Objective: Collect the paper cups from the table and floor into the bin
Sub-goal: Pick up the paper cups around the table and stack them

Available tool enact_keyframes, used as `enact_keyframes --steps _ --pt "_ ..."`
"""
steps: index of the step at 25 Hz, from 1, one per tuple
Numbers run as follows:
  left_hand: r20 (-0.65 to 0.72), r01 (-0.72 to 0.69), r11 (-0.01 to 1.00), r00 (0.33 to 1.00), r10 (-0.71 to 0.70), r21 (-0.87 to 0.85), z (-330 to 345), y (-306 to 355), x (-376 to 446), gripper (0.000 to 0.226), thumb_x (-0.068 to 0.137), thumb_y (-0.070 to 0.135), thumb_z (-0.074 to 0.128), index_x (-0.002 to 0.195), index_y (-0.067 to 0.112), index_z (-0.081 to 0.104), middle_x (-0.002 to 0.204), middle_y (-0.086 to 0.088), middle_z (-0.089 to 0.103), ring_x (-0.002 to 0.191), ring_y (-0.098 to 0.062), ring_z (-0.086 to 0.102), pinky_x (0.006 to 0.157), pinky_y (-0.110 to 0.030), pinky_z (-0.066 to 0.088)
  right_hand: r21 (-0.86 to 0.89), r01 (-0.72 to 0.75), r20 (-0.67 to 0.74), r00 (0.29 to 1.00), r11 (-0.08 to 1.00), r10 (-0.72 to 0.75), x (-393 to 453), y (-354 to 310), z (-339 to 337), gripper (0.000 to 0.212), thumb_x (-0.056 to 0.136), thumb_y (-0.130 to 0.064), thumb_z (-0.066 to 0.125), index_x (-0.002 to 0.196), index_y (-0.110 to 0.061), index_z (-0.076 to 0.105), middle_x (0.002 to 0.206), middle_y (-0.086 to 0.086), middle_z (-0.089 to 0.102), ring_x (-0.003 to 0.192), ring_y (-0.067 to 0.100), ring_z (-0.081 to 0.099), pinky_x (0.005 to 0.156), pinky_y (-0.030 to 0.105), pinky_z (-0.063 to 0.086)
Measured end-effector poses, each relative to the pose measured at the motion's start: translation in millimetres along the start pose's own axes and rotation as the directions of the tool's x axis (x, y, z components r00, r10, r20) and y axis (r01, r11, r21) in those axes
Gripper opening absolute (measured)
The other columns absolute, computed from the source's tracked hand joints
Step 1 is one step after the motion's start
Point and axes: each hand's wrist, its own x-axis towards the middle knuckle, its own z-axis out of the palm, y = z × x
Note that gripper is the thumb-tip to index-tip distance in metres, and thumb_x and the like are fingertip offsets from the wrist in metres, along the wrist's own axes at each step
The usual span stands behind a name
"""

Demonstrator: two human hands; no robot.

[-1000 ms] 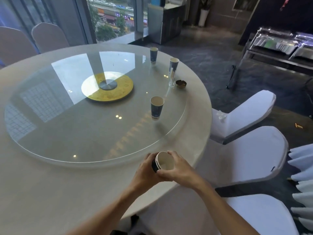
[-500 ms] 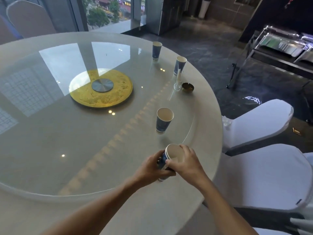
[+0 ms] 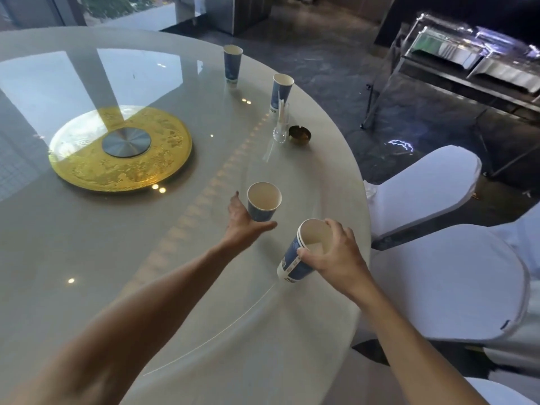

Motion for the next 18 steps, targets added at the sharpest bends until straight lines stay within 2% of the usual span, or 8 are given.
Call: enact_keyframes --steps 2,5,6,8,10,14,18 --pt "0.009 0.007 0.999 1.000 -0.007 -0.041 6 -3 14 0.124 0.070 0.026 0.095 0.162 0.015 0.013 0.160 -0.010 0.037 0.146 -0.030 0.042 0.118 -0.045 0.040 0.002 -0.007 0.003 1.000 1.000 0.007 -3 5 1 0.079 0.076 -0.046 0.080 0.142 -0.028 0.041 0.128 -0.004 0.040 0.104 0.013 0.048 0.091 0.030 0.046" --pt "-0.004 -0.012 0.999 1.000 0.012 -0.052 17 -11 26 0.098 0.070 0.021 0.094 0.151 0.018 0.038 0.133 -0.001 0.058 0.124 -0.025 0.060 0.099 -0.034 0.049 -0.014 -0.032 0.008 0.999 0.999 0.032 -4 15 0 0.084 0.077 -0.048 0.079 0.146 -0.028 0.037 0.136 -0.002 0.041 0.110 0.015 0.051 0.097 0.033 0.048" --pt "-0.021 -0.008 0.999 1.000 0.007 -0.040 21 -13 28 0.088 0.071 0.024 0.094 0.145 0.019 0.047 0.129 0.001 0.059 0.119 -0.023 0.061 0.095 -0.032 0.048 -0.024 -0.038 0.008 0.999 0.999 0.038 -5 19 0 0.085 0.077 -0.049 0.079 0.147 -0.028 0.036 0.138 -0.002 0.041 0.114 0.016 0.052 0.097 0.033 0.048" --pt "-0.057 -0.022 1.000 0.998 0.022 0.005 23 -15 29 0.078 0.070 0.036 0.094 0.137 0.022 0.056 0.123 0.004 0.055 0.117 -0.023 0.062 0.097 -0.035 0.050 -0.026 -0.042 0.005 0.999 0.999 0.042 -8 23 -1 0.085 0.078 -0.049 0.078 0.148 -0.028 0.036 0.139 -0.002 0.041 0.117 0.017 0.053 0.093 0.030 0.045" --pt "-0.053 -0.055 0.998 0.997 0.056 0.019 24 -14 25 0.078 0.067 0.039 0.095 0.133 0.024 0.056 0.119 0.007 0.051 0.112 -0.020 0.062 0.094 -0.035 0.052 -0.024 -0.037 -0.016 0.999 0.999 0.037 -9 26 -7 0.083 0.079 -0.049 0.078 0.147 -0.028 0.036 0.138 -0.002 0.041 0.112 0.015 0.051 0.090 0.029 0.042" --pt "0.088 -0.119 0.993 0.989 0.116 0.021 29 -17 -15 0.077 0.071 0.024 0.094 0.134 0.025 0.049 0.115 0.007 0.060 0.103 -0.014 0.062 0.069 -0.019 0.045 0.032 -0.045 -0.067 0.997 0.998 0.047 -20 28 -33 0.076 0.079 -0.051 0.077 0.141 -0.030 0.039 0.134 -0.001 0.042 0.107 0.012 0.050 0.096 0.040 0.053" --pt "0.178 -0.133 0.990 0.976 0.124 0.040 32 -17 -69 0.078 0.064 0.027 0.094 0.125 0.035 0.047 0.115 0.006 0.065 0.107 -0.017 0.066 0.074 -0.028 0.053 0.066 0.010 -0.184 0.983 0.998 0.002 -38 21 -71 0.070 0.078 -0.050 0.077 0.136 -0.030 0.042 0.124 -0.001 0.042 0.105 0.015 0.054 0.095 0.047 0.056"
